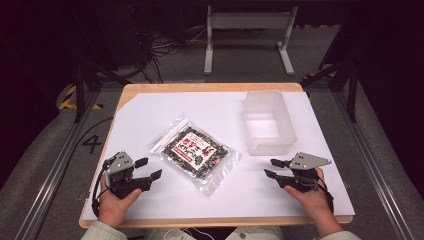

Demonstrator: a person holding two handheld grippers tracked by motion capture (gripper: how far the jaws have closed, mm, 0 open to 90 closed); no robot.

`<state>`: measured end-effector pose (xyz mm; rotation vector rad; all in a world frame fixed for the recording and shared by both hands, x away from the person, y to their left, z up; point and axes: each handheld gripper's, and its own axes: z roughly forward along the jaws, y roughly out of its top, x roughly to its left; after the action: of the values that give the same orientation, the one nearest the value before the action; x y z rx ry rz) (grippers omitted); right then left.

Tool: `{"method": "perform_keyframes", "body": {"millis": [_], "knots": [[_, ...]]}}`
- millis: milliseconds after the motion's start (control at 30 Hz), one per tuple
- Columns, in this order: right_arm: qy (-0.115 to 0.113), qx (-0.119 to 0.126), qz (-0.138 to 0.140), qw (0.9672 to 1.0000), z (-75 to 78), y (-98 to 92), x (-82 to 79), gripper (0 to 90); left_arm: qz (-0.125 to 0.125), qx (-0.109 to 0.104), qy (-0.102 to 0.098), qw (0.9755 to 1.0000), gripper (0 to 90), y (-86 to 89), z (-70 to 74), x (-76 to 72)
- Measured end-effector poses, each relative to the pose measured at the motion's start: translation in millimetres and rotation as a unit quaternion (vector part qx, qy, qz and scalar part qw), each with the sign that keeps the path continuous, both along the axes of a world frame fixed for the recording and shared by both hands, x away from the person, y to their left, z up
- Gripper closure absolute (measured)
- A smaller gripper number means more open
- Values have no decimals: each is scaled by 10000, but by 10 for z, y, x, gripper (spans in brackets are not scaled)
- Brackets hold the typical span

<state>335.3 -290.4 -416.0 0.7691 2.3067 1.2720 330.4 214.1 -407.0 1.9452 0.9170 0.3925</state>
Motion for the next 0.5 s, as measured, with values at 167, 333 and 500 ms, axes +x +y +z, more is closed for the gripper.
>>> {"method": "perform_keyframes", "body": {"millis": [167, 333, 500], "knots": [[37, 124, -33, 9999, -17, -18, 23, 560, -20, -138, -164, 9998, 313, -54, 182, 80], [127, 88, -80, 9998, -37, -18, 36, 561, -10, -128, -172, 9998, 289, -75, 308, 175], [181, 51, -73, 9998, -51, -13, 38, 553, 142, -313, -95, 9994, 221, -49, 379, 329]]}}
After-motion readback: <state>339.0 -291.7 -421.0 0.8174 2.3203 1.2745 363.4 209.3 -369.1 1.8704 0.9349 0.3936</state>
